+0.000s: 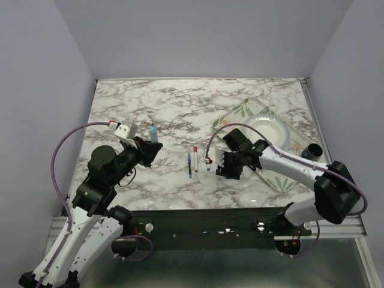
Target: Insert the pens into the pen caps
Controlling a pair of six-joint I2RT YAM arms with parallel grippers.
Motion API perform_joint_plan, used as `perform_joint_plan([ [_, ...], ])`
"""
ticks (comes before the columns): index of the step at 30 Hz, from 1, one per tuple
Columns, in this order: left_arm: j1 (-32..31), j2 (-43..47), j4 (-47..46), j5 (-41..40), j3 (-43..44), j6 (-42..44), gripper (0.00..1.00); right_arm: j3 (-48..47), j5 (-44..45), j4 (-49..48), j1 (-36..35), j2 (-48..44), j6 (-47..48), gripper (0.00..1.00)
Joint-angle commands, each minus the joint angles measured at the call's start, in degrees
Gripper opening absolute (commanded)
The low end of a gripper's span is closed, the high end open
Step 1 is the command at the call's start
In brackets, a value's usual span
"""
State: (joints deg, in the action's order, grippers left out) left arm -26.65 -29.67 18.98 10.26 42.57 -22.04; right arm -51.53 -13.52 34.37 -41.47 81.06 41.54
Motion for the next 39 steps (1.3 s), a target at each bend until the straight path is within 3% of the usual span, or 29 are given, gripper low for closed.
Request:
perform_joint_plan([
  [1,-0.1,0.6,-0.6,-0.8,-0.7,0.9,0.0,-0.1,-2.5,1.2,0.9,3.1,4.9,0.61],
  [17,0.0,0.5,-0.4,-2.2,-0.6,1.2,0.0,0.1,-3.3,-3.3,1.0,12.1,5.0,0.54],
  [26,0.0,1.0,-0.3,-2.9,-0.7,1.3,0.0,0.3,0.6,-5.5,1.0,15.0,4.7,0.34],
  [33,0.0,0.4,-0.4,-1.6,-0.7,1.7,0.0,-3.8,1.7,-3.8,1.0,13.1,1.7,0.1],
  [39,0.0,-0.6,-0.5,0.3,-0.6,1.5,0.0,-8.5,3.3,-3.4,0.9,4.0,-12.0,0.01],
])
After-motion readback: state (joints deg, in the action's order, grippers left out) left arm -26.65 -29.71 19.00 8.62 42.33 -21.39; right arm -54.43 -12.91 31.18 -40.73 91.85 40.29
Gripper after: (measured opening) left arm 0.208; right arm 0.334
